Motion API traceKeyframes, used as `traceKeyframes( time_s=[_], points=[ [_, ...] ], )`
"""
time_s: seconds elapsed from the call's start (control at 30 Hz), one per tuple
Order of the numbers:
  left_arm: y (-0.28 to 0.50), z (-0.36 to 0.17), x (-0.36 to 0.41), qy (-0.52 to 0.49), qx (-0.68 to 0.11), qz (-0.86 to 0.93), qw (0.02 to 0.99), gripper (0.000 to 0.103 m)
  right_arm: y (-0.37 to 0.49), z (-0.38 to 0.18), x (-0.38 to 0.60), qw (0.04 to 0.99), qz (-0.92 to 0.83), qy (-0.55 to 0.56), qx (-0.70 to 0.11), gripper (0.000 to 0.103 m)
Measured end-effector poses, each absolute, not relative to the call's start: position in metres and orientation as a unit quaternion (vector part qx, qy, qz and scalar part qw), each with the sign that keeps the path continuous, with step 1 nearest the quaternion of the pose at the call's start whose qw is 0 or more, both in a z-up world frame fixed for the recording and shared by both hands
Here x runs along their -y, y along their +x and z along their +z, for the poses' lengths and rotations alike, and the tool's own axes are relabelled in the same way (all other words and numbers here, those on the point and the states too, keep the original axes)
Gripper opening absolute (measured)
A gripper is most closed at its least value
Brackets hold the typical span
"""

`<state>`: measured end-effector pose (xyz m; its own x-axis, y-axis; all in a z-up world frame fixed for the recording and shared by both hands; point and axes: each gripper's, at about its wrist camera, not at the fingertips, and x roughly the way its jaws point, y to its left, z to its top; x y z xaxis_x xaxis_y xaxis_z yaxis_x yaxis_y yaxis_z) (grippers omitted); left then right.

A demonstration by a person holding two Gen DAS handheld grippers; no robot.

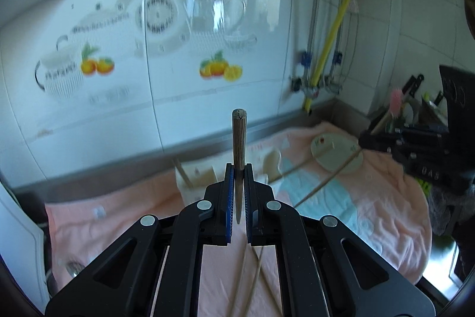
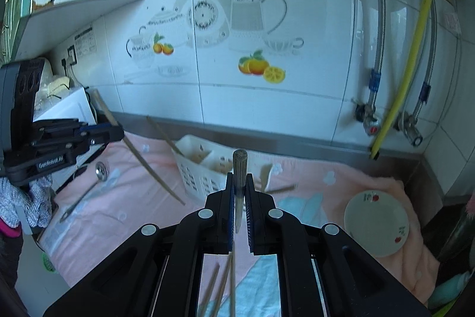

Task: Organize utensils
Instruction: 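Lift the chopstick upright with the left tool while the right tool carries its chopstick toward the holder, then lower the chopstick into the holder with the left tool while the right tool lowers its chopstick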

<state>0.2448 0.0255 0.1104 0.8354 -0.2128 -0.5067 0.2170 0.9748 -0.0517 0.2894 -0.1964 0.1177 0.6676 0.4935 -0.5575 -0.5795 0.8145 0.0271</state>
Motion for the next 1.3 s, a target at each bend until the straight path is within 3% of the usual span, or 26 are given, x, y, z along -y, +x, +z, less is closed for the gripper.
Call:
traceKeyframes(
  time_s=[0.33,0.63,1.3],
  points=[
    [0.274,0.149,-0.039,-0.002,-0.221,-0.069,0.973,0.005,0.307,0.149,0.191,0.915,0.297,-0.067,-0.263,0.007],
    [0.306,0.111,-0.055,-0.023,-0.248,-0.029,0.968,0.005,0.324,0.157,0.179,0.922,0.292,-0.056,-0.249,0.007],
    [0.322,0.072,-0.065,-0.043,-0.299,-0.036,0.953,0.006,0.361,0.095,0.155,0.909,0.271,-0.072,-0.307,0.007]
  ],
)
